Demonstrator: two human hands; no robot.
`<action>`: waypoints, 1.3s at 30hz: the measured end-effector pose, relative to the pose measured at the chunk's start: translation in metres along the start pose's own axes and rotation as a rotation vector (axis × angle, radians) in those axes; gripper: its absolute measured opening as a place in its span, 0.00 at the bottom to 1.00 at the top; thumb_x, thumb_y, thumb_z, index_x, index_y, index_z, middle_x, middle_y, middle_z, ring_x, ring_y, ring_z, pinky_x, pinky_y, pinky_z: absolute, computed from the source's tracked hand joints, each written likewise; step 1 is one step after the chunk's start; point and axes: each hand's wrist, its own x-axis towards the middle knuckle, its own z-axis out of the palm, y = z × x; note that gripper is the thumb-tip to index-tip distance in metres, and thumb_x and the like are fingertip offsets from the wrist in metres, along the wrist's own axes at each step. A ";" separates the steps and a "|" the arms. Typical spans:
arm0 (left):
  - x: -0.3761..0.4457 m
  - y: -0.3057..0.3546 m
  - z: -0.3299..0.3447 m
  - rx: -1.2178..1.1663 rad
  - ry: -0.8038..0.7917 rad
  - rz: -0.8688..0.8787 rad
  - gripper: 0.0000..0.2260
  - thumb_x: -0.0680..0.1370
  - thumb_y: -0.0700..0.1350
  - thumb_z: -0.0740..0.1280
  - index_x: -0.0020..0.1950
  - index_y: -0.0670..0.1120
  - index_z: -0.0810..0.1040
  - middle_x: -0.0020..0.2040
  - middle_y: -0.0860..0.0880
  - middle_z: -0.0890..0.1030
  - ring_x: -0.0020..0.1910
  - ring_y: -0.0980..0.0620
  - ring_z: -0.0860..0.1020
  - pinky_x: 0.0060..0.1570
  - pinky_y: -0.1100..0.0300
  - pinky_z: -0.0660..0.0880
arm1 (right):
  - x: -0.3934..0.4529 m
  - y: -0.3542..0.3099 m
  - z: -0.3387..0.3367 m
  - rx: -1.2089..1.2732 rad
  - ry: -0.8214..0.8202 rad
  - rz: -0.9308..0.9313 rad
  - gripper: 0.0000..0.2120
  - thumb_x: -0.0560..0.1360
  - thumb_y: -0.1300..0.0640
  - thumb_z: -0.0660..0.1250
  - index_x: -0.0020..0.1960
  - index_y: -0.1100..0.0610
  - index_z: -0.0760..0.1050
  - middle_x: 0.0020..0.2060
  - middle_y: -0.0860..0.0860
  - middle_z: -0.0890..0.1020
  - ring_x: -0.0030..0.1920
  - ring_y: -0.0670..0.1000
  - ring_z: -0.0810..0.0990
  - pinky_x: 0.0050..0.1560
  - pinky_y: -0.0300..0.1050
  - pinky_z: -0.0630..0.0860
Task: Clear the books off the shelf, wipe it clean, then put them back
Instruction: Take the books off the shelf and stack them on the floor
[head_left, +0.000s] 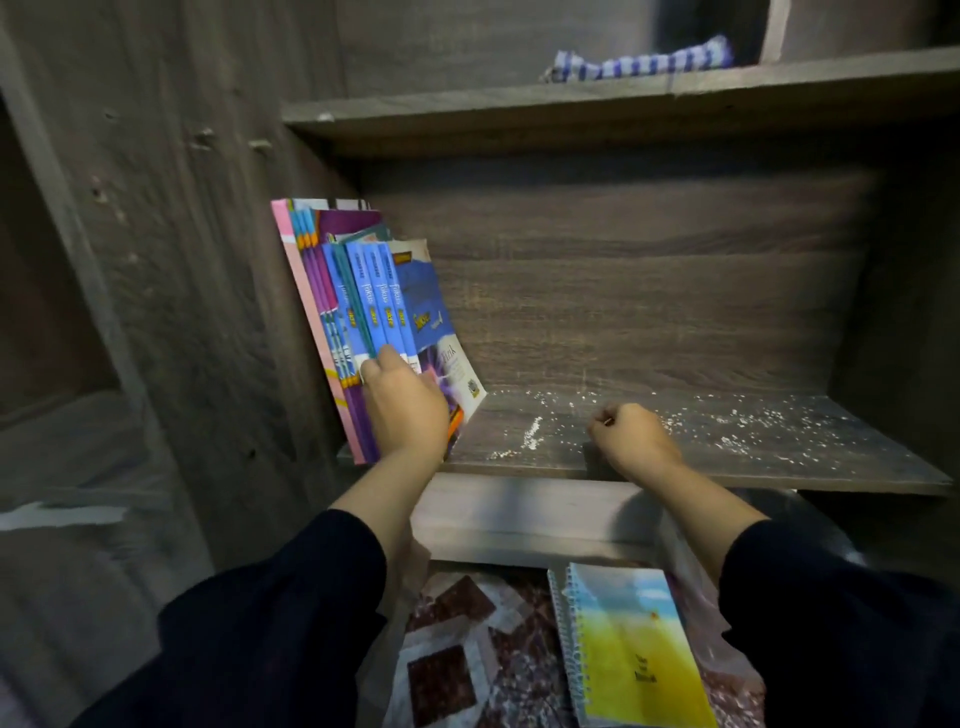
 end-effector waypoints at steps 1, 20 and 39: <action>-0.001 0.002 0.005 -0.012 0.016 -0.010 0.15 0.77 0.40 0.65 0.63 0.38 0.71 0.60 0.39 0.71 0.58 0.40 0.74 0.56 0.52 0.72 | 0.001 -0.002 0.003 0.002 0.004 -0.006 0.11 0.77 0.53 0.60 0.38 0.54 0.75 0.45 0.58 0.83 0.47 0.59 0.81 0.45 0.45 0.73; 0.007 0.017 0.023 0.228 -0.058 0.081 0.36 0.77 0.53 0.66 0.76 0.40 0.50 0.60 0.41 0.75 0.57 0.41 0.78 0.47 0.50 0.76 | 0.021 -0.018 0.047 0.233 -0.057 -0.028 0.11 0.74 0.54 0.63 0.34 0.50 0.76 0.42 0.54 0.84 0.47 0.57 0.82 0.53 0.51 0.79; 0.004 0.053 -0.036 -0.774 -0.539 -0.331 0.16 0.73 0.35 0.69 0.55 0.41 0.65 0.42 0.44 0.74 0.36 0.46 0.78 0.20 0.57 0.75 | -0.016 0.000 0.025 1.562 -0.771 0.457 0.61 0.60 0.18 0.41 0.64 0.71 0.67 0.52 0.72 0.79 0.46 0.68 0.83 0.42 0.65 0.80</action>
